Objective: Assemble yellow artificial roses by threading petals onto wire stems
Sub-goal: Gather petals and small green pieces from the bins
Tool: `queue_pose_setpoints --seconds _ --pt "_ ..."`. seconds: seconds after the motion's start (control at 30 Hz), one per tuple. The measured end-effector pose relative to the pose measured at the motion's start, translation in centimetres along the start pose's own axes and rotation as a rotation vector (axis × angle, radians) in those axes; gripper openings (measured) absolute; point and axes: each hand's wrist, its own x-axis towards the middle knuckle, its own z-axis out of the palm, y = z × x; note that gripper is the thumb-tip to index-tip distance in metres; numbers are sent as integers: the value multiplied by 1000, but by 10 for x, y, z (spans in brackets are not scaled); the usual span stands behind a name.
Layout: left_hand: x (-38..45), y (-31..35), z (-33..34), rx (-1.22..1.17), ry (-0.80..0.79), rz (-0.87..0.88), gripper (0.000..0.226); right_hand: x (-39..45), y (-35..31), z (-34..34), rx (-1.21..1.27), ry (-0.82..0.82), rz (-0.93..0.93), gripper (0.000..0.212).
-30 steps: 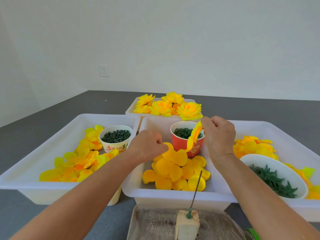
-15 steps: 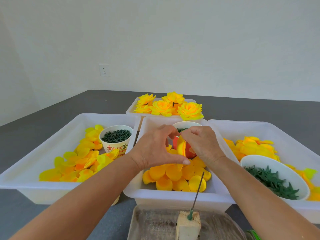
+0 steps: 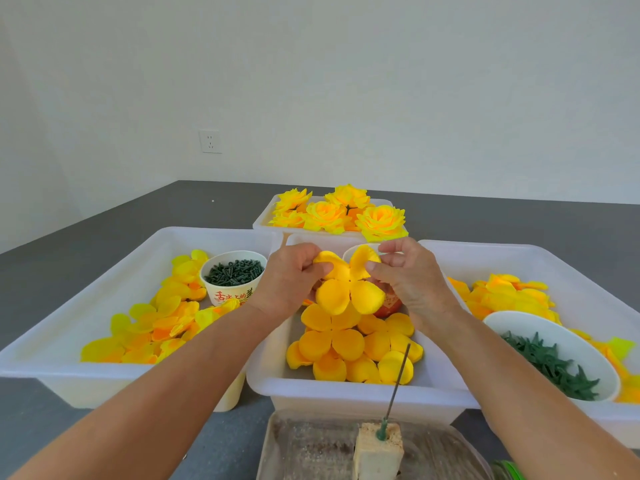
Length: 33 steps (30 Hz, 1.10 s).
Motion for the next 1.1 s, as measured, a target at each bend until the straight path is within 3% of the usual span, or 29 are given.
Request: queue_pose_setpoints --seconds 0.07,0.17,0.43,0.6,0.63,0.7,0.8,0.93,1.1 --pt "0 0 -1 -13 1 -22 36 0 -1 0 -20 -74 91 8" --pt "-1 1 -2 -32 6 -10 24 -1 -2 0 49 -151 145 11" --pt "-2 5 0 -57 -8 -27 21 -2 1 0 -62 65 -10 40" --pt "-2 6 -3 -92 94 -107 19 -2 -5 -1 313 -154 151 12" --pt "-3 6 -4 -61 110 -82 20 -2 -4 -1 246 -143 127 12" --pt "-5 7 -3 22 93 -9 15 -3 -2 -1 -163 -46 -36 16" --pt "-11 14 1 31 -42 80 4 -7 -2 0 -584 60 -343 26" --pt "-11 18 3 7 -115 96 13 -10 -3 3 -598 22 -505 30" --pt "-9 17 -1 1 -100 60 19 -9 -4 3 -336 -108 -327 31"
